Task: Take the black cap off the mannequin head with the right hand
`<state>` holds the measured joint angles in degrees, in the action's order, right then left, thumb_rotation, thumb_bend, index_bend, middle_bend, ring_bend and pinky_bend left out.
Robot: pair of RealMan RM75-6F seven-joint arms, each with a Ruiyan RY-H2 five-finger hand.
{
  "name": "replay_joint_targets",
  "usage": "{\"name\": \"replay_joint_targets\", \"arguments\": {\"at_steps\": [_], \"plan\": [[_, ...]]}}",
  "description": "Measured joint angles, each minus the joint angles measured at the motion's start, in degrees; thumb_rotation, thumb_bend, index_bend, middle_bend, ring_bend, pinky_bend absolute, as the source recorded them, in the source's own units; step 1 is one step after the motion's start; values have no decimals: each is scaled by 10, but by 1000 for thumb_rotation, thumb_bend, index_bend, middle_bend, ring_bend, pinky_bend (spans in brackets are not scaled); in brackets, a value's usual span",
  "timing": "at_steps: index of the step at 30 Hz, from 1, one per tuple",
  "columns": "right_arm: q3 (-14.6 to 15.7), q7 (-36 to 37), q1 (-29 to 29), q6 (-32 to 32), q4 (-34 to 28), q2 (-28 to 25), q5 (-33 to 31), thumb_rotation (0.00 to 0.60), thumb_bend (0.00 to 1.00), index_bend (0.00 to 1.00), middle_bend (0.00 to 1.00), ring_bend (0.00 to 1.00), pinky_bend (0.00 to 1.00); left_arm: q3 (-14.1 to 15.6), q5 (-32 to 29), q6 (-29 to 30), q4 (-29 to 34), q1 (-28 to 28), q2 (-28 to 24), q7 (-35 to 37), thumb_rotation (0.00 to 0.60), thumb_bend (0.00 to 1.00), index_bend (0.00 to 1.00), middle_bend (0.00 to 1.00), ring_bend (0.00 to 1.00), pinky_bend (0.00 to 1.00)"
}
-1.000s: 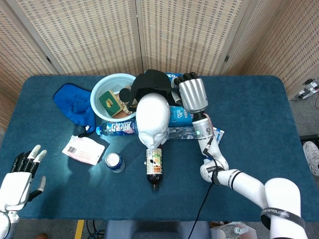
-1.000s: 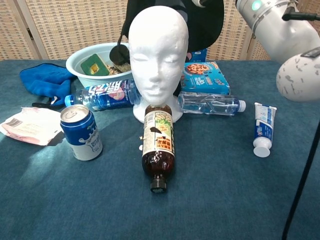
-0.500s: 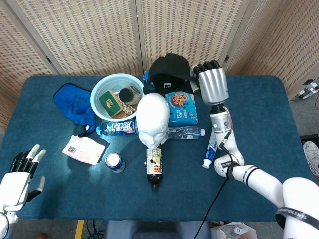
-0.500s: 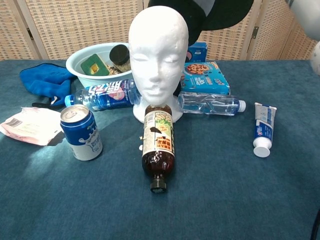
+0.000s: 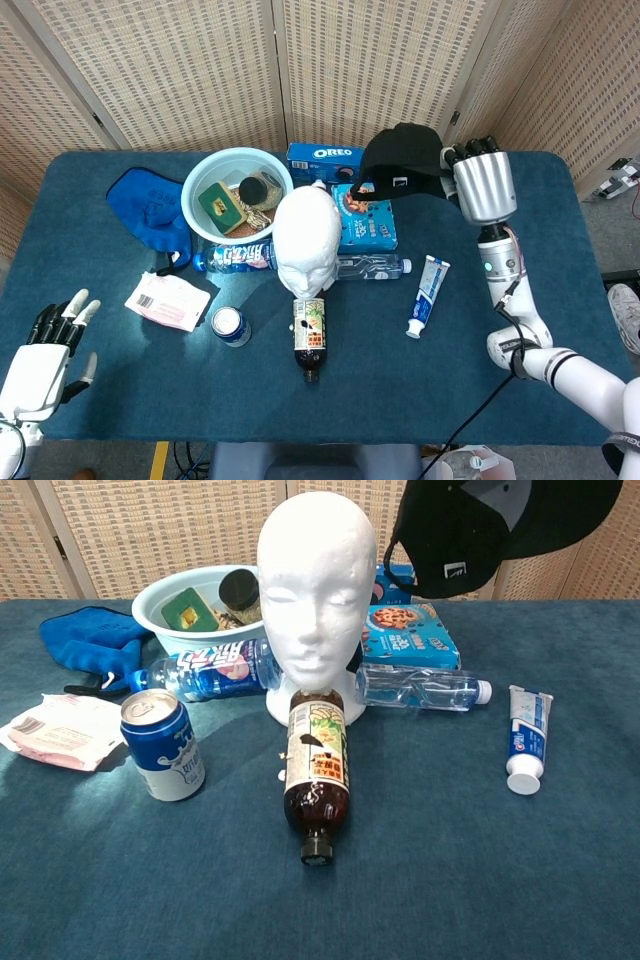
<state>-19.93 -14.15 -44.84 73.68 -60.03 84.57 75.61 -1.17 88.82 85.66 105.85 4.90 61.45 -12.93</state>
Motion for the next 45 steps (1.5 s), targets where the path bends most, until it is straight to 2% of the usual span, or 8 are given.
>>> {"name": "replay_joint_targets", "arguments": {"at_steps": [5, 11, 22, 28, 36, 41, 45], "plan": [[26, 3, 21, -7, 28, -9, 6, 600, 723, 789, 601, 474, 415, -1, -2, -5, -1, 3, 3, -2, 600, 486, 79, 0, 2, 0], [41, 16, 41, -12, 50, -17, 8, 600, 723, 789, 600, 473, 415, -1, -4, -11, -1, 7, 7, -6, 600, 486, 79, 0, 2, 0], [79, 9, 56, -12, 46, 1, 39, 600, 723, 789, 600, 474, 415, 1, -6, -16, -5, 10, 13, -6, 600, 485, 79, 0, 2, 0], [98, -11, 65, 2, 3, 4, 62, 600, 722, 789, 576, 472, 415, 2, -7, -13, -8, 8, 12, -2, 600, 485, 79, 0, 3, 0], [124, -66, 90, 19, -96, -7, 83, 600, 707, 787, 537, 438, 415, 3, -6, -12, -13, 7, 13, 4, 600, 485, 79, 0, 3, 0], [152, -111, 114, 33, -124, -9, 106, 600, 647, 687, 503, 400, 407, 4, -4, -10, -16, 5, 12, 9, 600, 486, 79, 0, 3, 0], [165, -124, 134, 41, -138, -9, 114, 600, 548, 552, 437, 328, 336, 5, -3, -8, -17, 4, 12, 11, 600, 485, 79, 0, 2, 0]]}}
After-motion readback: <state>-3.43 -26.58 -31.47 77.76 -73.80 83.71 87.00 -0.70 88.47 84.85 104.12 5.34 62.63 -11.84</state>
